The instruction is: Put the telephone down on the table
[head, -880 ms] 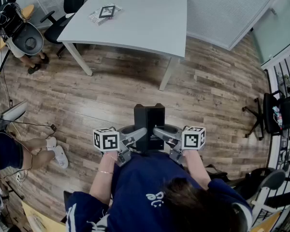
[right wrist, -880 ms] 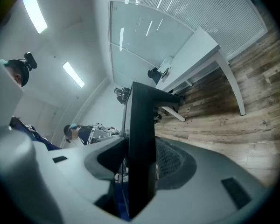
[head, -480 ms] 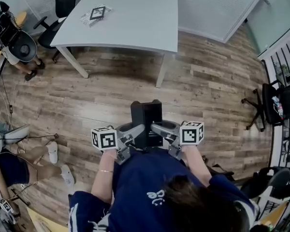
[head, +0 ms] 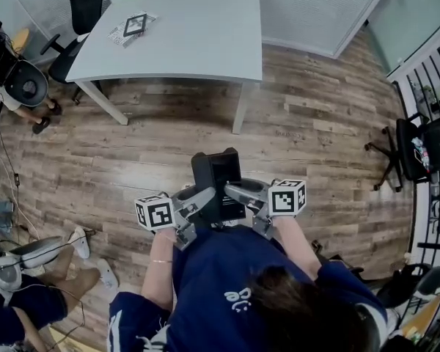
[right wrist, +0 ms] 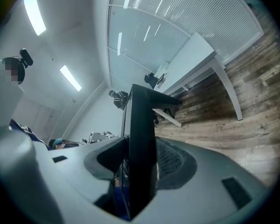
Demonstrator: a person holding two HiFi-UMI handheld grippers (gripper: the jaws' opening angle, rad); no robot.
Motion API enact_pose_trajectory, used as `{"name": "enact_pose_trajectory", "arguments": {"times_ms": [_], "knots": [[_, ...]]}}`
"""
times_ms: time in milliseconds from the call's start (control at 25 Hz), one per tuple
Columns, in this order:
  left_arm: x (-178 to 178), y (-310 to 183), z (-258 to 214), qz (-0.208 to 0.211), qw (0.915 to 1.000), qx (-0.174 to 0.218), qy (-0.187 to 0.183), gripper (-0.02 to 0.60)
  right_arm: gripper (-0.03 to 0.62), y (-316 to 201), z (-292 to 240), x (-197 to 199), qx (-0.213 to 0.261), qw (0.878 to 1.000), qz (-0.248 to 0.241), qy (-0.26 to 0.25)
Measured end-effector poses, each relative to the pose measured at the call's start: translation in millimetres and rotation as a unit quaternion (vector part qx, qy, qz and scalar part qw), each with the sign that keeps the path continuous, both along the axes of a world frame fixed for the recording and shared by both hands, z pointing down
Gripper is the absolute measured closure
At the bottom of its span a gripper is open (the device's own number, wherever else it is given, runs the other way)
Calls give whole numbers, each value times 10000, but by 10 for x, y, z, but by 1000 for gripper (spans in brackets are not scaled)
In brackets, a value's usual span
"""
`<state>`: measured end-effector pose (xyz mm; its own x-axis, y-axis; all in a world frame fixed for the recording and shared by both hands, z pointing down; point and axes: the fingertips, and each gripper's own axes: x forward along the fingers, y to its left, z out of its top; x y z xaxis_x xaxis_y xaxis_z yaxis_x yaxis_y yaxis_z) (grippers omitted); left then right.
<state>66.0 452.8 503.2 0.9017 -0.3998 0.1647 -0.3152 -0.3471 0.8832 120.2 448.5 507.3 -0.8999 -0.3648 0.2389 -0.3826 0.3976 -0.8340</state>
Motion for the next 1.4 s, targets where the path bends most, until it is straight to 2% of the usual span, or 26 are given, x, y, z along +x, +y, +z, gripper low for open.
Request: {"name": "enact_pose_trajectory", "arguments": {"times_ms": [480, 920, 1160, 1400], "knots": [[-294, -1015, 10, 448, 9990, 23, 84, 410, 384, -971, 0, -284, 41, 9990, 427, 104], [-825, -1947, -52, 922, 9956, 122, 72, 410, 384, -1847, -52, -821, 142, 9956, 925, 88], [-1027, -2200, -31, 942, 9955, 130, 59, 410, 384, -2099, -55, -1020, 180, 9950, 977, 102], [-1111, -2369, 17, 691, 9976, 5, 78, 410, 384, -2298, -7, -1106, 9, 9976, 678, 113]]}}
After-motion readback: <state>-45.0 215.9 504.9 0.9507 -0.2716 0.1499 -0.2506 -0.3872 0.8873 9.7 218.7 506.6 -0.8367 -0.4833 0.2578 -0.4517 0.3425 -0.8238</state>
